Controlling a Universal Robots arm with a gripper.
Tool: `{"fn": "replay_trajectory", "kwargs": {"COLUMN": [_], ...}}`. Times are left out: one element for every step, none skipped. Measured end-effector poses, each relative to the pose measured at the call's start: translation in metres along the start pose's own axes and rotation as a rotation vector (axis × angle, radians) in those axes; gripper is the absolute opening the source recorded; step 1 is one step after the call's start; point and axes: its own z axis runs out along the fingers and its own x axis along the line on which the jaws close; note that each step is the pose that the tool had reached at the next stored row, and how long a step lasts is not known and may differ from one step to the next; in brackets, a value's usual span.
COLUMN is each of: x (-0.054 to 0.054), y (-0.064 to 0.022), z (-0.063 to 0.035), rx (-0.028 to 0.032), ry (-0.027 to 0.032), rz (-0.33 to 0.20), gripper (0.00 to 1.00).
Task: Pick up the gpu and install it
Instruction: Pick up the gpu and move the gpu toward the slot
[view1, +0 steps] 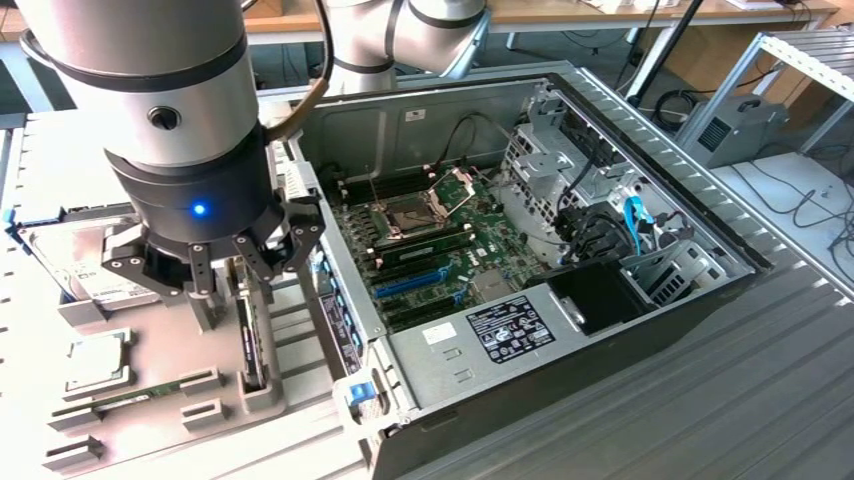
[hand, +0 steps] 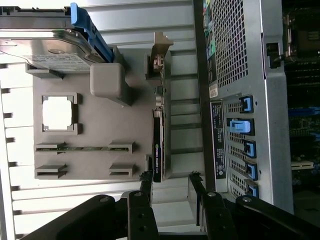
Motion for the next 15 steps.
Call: {"fn": "replay_trajectory", "kwargs": {"x": [0.0001,0.0001,0.0002,0.0002,0.0002,0.0003,0.0003,0.0003,0.0004,0.0004,0.0004,0.0004,0.0005,0.0005,0.0005], "y": [0.0,0.0,-0.0001,-0.0001,-0.0001,-0.0001,-0.0001,-0.0001,-0.0002,-0.0002,-0.0002,-0.0002,-0.0002,-0.0002,-0.0002], "z": [0.0003,0.0006,0.0009,0.0012,0.0018,0.0021,0.0024,0.0027,0.003,0.0033,0.0036,0.0039,0.0041,0.0044,0.0046], "rx": [0.0,0.0001,0.0,0.0,0.0,0.0,0.0,0.0,0.0,-0.0001,0.0001,0.0001,0.0,0.0001,0.0001], "ry": [0.0,0.0,0.0,0.0,0.0,0.0,0.0,0.0,0.0,0.0,0.0,0.0,0.0,0.0,0.0], "rz": [0.0,0.0,0.0,0.0,0.0,0.0,0.0,0.0,0.0,0.0,0.0,0.0,0.0,0.0,0.0], "gripper": [0.42,0.42,0.42,0.42,0.42,0.42,0.42,0.42,0.42,0.42,0.42,0.42,0.42,0.42,0.42]}}
